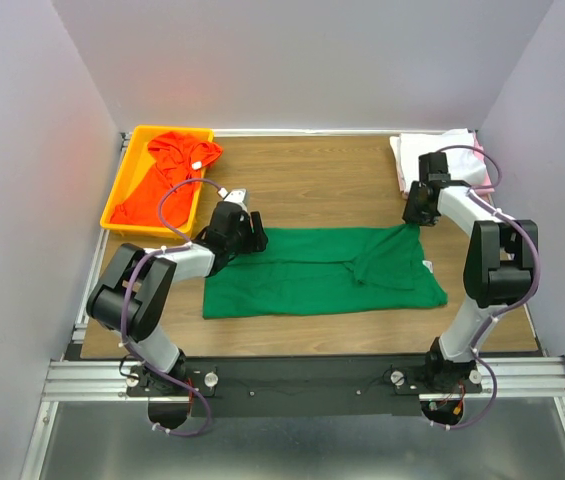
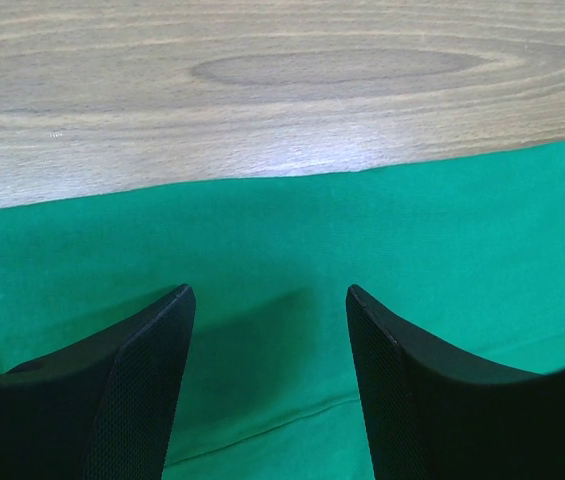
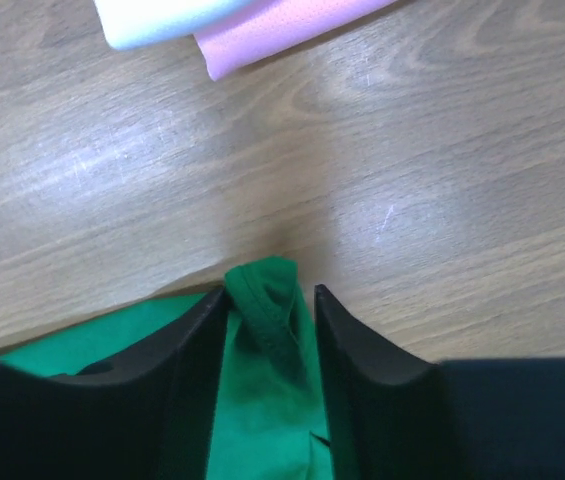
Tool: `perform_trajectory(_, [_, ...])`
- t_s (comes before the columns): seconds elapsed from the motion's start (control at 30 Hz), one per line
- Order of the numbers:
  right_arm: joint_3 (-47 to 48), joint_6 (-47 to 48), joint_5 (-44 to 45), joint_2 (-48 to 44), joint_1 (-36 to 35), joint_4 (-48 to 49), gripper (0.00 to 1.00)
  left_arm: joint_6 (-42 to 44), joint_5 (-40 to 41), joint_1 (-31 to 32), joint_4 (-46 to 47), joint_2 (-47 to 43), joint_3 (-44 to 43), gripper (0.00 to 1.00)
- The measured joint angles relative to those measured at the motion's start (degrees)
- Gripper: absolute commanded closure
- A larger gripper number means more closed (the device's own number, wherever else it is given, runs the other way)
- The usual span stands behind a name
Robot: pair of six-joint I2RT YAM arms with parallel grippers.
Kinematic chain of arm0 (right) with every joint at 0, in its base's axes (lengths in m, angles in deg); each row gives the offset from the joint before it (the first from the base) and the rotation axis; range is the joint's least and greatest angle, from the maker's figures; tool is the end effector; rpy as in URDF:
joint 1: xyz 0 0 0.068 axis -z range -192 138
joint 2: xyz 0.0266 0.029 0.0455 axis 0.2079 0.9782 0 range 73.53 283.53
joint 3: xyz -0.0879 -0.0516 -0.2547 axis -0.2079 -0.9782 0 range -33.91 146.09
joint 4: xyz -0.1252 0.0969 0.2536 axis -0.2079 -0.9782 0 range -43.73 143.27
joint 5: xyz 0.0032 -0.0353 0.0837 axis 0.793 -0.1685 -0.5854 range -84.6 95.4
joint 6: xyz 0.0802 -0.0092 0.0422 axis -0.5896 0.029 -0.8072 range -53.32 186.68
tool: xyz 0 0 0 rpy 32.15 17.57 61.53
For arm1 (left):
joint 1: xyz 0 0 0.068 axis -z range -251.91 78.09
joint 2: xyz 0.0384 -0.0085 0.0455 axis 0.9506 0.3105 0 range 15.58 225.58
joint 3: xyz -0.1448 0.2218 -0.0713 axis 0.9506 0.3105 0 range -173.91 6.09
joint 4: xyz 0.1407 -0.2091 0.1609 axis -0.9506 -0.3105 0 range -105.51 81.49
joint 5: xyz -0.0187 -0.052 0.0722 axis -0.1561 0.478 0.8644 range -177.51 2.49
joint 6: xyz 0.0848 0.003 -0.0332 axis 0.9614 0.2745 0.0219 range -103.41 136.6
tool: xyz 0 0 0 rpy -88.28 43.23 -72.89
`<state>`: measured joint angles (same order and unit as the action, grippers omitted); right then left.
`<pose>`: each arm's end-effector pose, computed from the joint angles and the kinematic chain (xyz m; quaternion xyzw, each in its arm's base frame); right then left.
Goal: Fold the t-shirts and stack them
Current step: Fold the tshirt
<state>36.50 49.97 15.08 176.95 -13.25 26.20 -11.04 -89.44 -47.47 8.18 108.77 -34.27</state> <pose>0.4303 -0.0043 0.1333 0.1510 0.9510 -0.0403 0.2668 0.3450 -0.1599 0.0962 -0.0172 0.8913 -0.2123 0.4003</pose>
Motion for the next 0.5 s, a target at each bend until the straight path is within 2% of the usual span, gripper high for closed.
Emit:
perform_trajectory(0.03, [0.1,0.2,0.0,0.3,0.1,0.0,0.65,0.0,0.0,0.0,0.0,0.2,0.0,0.30])
perform_trajectory(0.13, [0.4,0.3,-0.1,0.7,0.4,0.0,0.77,0.1,0.0,-0.2,0.4,0.9,0.0,0.30])
perform_trajectory(0.17, [0.4,0.4,-0.1,0.7,0.5,0.0,0.87,0.1,0.0,-0.4,0.4,0.9,0.0,0.30])
perform_trajectory(0.23, [0.4,0.3,-0.1,0.8,0.7,0.0,0.99,0.1,0.0,-0.5,0.4,0.9,0.0,0.30])
perform_trajectory(0.5, [0.4,0.0,-3.4,0.7,4.8,0.0,1.00,0.1,0.0,-1.7,1.1,0.9,0.4,0.30])
